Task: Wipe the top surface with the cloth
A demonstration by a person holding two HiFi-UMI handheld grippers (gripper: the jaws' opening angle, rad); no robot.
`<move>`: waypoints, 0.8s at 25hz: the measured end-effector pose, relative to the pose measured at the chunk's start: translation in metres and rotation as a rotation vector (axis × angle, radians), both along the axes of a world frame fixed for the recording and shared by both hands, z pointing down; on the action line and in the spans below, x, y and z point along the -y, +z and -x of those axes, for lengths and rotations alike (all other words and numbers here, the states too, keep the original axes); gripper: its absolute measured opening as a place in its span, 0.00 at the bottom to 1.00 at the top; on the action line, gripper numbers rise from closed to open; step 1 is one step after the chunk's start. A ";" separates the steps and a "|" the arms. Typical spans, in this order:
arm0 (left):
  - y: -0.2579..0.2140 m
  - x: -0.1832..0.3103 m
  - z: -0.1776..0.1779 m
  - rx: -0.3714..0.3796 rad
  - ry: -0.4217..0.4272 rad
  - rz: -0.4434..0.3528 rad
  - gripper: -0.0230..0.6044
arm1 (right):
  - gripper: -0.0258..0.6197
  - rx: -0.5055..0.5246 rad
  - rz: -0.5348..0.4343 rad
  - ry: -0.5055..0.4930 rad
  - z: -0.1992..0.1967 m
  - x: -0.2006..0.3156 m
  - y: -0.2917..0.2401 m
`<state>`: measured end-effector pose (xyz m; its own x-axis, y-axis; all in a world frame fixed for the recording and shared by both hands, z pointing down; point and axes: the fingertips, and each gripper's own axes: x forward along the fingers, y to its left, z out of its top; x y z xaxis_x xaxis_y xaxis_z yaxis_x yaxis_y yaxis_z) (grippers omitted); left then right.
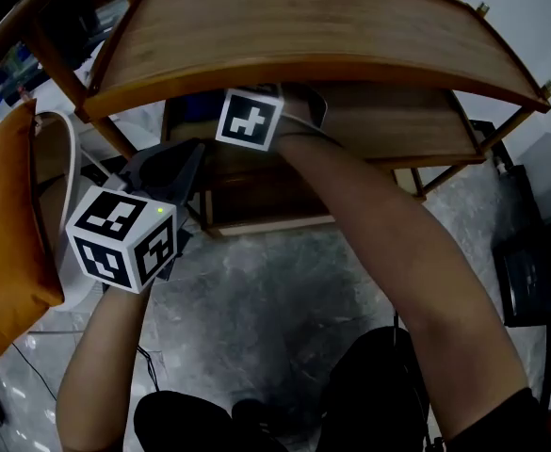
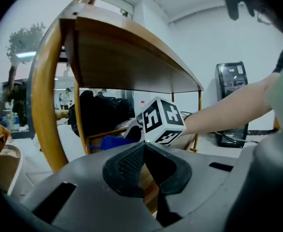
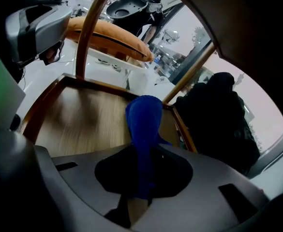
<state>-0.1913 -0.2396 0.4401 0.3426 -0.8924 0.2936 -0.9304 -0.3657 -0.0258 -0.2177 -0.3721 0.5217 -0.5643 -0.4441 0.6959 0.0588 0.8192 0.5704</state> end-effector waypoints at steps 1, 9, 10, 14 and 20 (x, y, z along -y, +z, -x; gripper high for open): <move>0.001 0.004 -0.006 0.003 0.007 0.003 0.06 | 0.13 -0.014 -0.007 0.012 -0.011 0.006 0.000; -0.004 0.035 -0.056 0.060 0.085 -0.005 0.05 | 0.13 -0.097 -0.007 0.174 -0.134 0.056 0.005; -0.007 0.040 -0.061 0.071 0.087 -0.010 0.05 | 0.13 -0.104 -0.015 0.195 -0.149 0.063 0.004; -0.013 0.055 -0.074 0.125 0.102 -0.019 0.05 | 0.13 -0.132 -0.024 0.277 -0.211 0.085 0.002; -0.008 0.071 -0.084 0.165 0.123 -0.011 0.05 | 0.13 -0.136 -0.033 0.374 -0.287 0.106 -0.004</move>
